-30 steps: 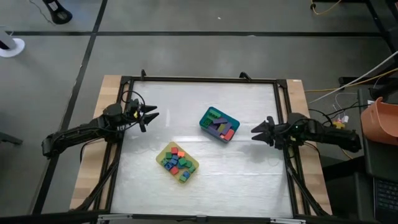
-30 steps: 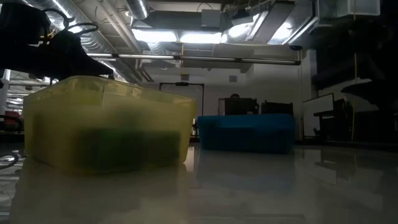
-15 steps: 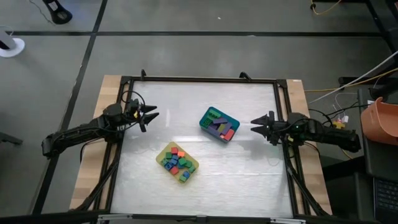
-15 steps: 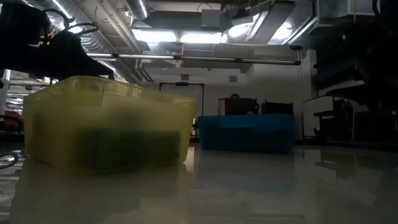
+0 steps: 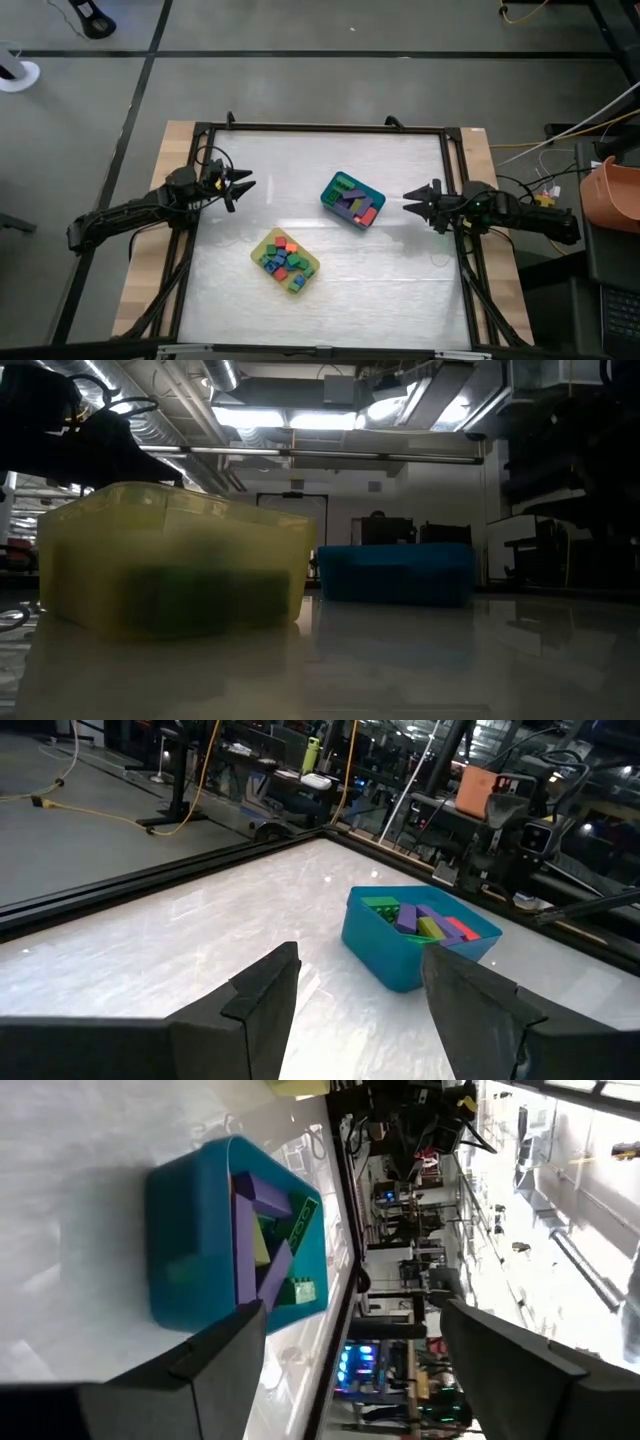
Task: Sort blocks by size
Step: Return to Home Position
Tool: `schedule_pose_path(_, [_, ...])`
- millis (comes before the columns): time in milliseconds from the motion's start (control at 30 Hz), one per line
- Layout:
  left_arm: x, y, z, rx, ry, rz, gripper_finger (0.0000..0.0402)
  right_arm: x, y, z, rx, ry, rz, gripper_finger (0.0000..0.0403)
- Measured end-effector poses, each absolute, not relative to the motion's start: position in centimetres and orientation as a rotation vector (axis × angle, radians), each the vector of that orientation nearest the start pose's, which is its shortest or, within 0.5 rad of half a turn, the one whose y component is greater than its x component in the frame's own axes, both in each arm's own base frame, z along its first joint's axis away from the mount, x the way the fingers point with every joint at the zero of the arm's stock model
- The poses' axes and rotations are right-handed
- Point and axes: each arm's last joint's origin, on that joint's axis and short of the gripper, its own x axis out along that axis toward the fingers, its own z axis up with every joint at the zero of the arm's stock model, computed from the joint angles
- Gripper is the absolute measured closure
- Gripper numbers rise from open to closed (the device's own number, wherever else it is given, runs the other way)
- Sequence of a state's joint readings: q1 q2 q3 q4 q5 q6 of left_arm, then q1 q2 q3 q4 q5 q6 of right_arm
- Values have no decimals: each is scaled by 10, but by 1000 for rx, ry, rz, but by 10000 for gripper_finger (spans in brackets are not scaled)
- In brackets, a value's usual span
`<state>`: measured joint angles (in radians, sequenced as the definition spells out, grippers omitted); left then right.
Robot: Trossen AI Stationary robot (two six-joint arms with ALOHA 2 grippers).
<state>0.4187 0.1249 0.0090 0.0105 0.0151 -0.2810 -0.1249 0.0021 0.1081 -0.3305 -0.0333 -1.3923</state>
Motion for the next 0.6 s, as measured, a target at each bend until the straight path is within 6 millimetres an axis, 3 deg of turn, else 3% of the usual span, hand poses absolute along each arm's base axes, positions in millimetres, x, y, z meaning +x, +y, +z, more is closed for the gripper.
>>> schedule_pose_path(600, [96,42,157,-300,46,415,202,87,-11,167,-1409,273,72,107])
